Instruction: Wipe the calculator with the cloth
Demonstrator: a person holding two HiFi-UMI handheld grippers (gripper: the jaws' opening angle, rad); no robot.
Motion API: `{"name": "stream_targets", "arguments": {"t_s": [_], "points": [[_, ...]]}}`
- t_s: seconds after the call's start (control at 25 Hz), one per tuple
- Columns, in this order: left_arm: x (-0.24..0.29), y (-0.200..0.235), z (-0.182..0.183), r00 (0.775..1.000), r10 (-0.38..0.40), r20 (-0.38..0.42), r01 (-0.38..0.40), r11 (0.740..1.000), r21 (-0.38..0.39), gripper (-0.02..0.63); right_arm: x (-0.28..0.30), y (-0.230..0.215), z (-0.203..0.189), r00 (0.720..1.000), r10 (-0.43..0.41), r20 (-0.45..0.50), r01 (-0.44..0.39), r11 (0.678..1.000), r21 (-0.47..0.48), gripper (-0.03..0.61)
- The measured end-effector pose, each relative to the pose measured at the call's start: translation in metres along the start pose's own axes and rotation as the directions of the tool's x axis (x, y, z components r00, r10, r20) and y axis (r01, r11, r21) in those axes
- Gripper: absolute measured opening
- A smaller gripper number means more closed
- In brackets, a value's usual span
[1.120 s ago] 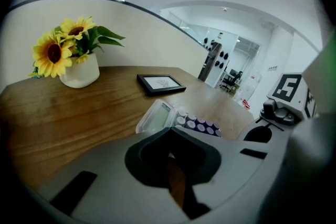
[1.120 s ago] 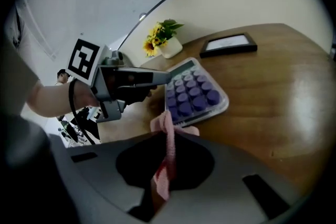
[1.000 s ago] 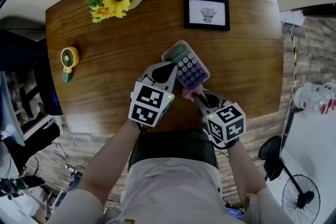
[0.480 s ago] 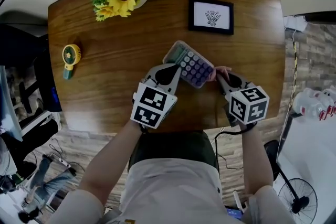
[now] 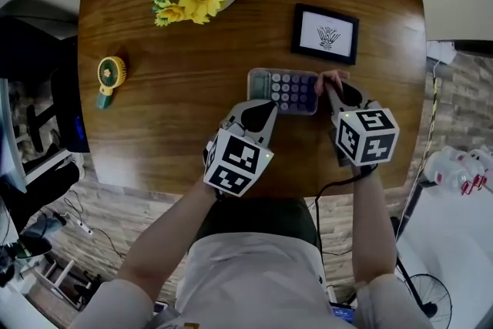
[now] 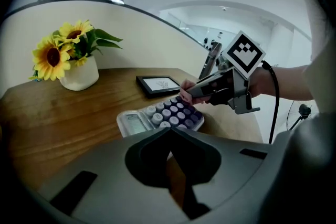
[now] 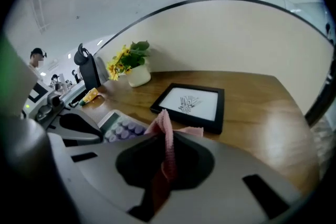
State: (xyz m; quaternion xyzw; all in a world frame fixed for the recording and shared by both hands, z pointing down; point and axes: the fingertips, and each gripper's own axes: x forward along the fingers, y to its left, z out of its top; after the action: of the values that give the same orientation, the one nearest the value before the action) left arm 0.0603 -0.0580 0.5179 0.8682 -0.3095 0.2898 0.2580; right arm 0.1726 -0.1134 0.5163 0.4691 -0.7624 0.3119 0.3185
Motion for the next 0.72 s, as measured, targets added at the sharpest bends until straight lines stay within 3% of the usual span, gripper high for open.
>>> {"name": "stream_targets", "arguments": {"t_s": [0.24,0.56,0.72], "points": [[-0.001,-0.001,0.000,1.000,0.006,0.000,-0.006,1.000,-0.013,0.002,0.014,0.020,0.031,0.998,-0.063,0.022,0.066,0.971,-0.231,0.017],[-0.001,-0.001,0.000,1.000,0.003,-0.006,-0.003,1.000,-0.008,0.002,0.037,0.101,0.041,0.985,0.173,0.007,-0.166,0.956,-0.243,0.017],[-0.001,0.000,0.000,1.000,0.009,-0.004,-0.009,1.000,-0.012,0.002,0.042,0.129,0.045,0.950,0.313,0.000,-0.309,0.938,-0.159,0.017]]}}
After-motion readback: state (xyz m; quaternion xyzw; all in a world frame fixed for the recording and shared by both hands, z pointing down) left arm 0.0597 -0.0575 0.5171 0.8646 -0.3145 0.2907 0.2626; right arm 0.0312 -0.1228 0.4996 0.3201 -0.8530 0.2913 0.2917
